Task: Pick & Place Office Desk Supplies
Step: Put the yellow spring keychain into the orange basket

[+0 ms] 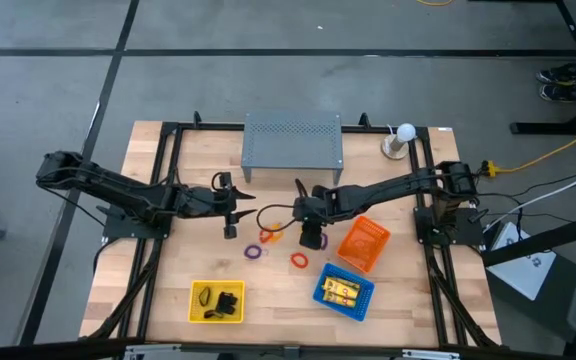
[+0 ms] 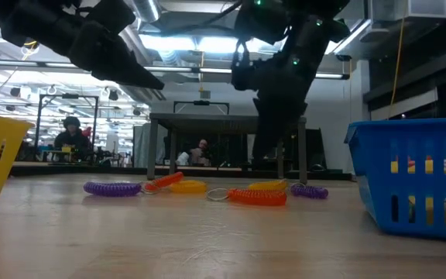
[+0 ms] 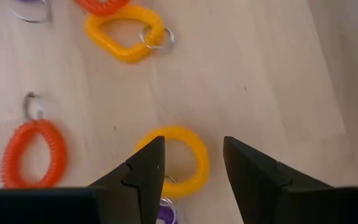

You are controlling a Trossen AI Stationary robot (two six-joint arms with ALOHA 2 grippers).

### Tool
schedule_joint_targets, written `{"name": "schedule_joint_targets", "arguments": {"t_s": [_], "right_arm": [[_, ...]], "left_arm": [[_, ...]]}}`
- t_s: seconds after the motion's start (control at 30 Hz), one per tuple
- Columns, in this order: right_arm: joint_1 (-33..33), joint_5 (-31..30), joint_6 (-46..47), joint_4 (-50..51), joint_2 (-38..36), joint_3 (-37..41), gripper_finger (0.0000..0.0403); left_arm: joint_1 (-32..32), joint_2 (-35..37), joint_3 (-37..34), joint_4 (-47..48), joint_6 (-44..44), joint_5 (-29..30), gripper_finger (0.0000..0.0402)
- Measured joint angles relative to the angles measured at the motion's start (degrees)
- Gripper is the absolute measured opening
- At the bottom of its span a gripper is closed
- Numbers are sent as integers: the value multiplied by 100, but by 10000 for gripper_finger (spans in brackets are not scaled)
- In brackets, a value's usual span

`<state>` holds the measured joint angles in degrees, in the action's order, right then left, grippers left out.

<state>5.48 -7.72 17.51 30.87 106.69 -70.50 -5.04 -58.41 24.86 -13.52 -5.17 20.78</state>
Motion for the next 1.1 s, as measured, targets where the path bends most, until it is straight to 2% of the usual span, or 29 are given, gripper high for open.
{"name": "schedule_joint_targets", "arguments": {"t_s": [0.27,0.5,0.8,0.93,1.1], "right_arm": [[-100,-25,274,-61,14,390,165],[-168,128,619,-622,20,962,165],[-177,274,582,-900,20,977,163],[-179,235,582,-899,20,977,131],[-179,235,607,-899,20,977,46]], "left_arm": [[0,0,0,2,21,-134,161],[0,0,0,0,46,-142,161],[0,0,2,0,54,-142,161],[0,0,2,0,94,-230,161],[0,0,2,0,135,-289,161]]}}
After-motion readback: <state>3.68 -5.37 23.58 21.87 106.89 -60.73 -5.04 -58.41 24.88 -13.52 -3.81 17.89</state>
